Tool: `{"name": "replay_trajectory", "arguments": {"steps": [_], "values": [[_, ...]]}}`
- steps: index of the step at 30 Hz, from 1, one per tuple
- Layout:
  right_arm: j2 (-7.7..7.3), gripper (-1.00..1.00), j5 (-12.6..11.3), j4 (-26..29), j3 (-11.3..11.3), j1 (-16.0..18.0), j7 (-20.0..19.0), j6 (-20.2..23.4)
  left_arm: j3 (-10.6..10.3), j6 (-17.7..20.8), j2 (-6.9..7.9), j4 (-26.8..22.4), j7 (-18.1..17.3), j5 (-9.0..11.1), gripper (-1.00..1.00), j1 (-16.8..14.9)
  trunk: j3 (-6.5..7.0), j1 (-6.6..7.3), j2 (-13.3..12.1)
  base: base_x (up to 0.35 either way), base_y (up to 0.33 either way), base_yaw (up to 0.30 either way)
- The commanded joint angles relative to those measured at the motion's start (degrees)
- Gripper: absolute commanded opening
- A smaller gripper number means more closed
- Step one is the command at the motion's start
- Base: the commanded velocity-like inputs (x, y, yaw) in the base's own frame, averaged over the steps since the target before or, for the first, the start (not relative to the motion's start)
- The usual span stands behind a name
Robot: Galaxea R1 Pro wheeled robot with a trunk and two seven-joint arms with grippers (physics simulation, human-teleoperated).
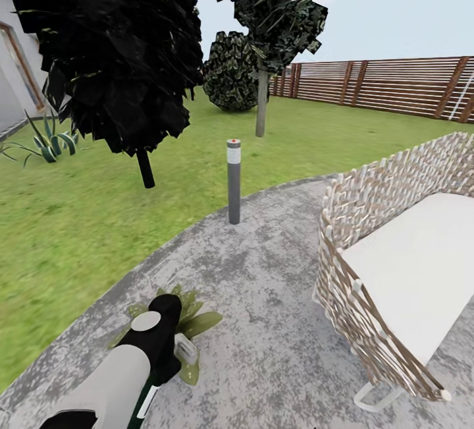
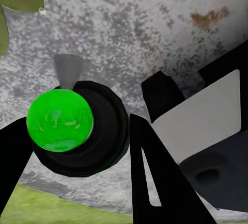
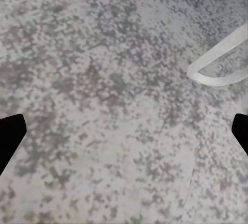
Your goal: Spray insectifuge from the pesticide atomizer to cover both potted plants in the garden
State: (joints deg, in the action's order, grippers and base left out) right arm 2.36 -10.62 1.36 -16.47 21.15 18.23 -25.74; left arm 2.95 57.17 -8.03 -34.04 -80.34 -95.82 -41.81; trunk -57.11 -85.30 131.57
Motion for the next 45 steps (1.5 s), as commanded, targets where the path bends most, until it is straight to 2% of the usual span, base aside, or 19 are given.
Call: {"name": "replay_trajectory", "arguments": {"steps": [1,10,15,29,31,34,36,45], "values": [[0.01,1.00,-0.54,-0.04,-0.50,0.03,0.14,-0.19,0.31,0.57,-0.06,-0.11,-0.52,-0.60,-1.00,-0.02,-0.05,0.01,0.02,0.013,-0.018,0.000],[0.09,1.00,-0.54,0.02,-0.50,0.03,0.14,-0.19,0.10,0.57,0.23,-0.24,-0.52,-0.73,-1.00,-0.02,-0.05,0.01,0.02,-0.013,-0.002,-0.171],[0.17,1.00,-0.54,0.03,-0.50,0.03,0.17,-0.19,0.04,0.57,0.21,-0.24,-0.52,-0.69,-1.00,-0.02,-0.05,0.01,0.02,-0.257,0.000,-0.013],[0.11,1.00,-0.54,-0.05,-0.50,0.03,0.14,-0.13,-0.31,0.57,0.26,-0.48,1.00,-1.21,-1.00,-1.08,-0.05,0.01,0.02,-0.007,0.000,0.000],[0.10,1.00,-0.54,-0.05,-0.50,0.03,0.14,-0.11,-0.27,0.55,0.59,-0.63,0.98,-1.21,-1.00,-1.38,-0.05,0.01,0.02,0.000,0.000,0.000],[0.04,1.00,-0.54,-0.05,-0.50,0.03,0.14,-0.10,-0.03,0.49,2.04,-2.10,0.85,-1.21,-1.00,-1.50,-0.05,0.01,0.02,0.000,0.000,0.000],[0.03,1.00,-0.54,-0.05,-0.50,0.03,0.14,-0.11,0.07,0.49,2.51,-2.61,0.76,-1.21,-1.00,-1.51,-0.05,0.01,0.02,0.000,0.000,0.000],[0.06,1.00,-0.54,0.03,-0.50,0.03,0.14,-0.18,0.18,0.56,3.05,-2.89,0.54,-1.22,-1.00,-3.13,-0.05,0.01,0.02,0.000,0.000,0.000]]}}
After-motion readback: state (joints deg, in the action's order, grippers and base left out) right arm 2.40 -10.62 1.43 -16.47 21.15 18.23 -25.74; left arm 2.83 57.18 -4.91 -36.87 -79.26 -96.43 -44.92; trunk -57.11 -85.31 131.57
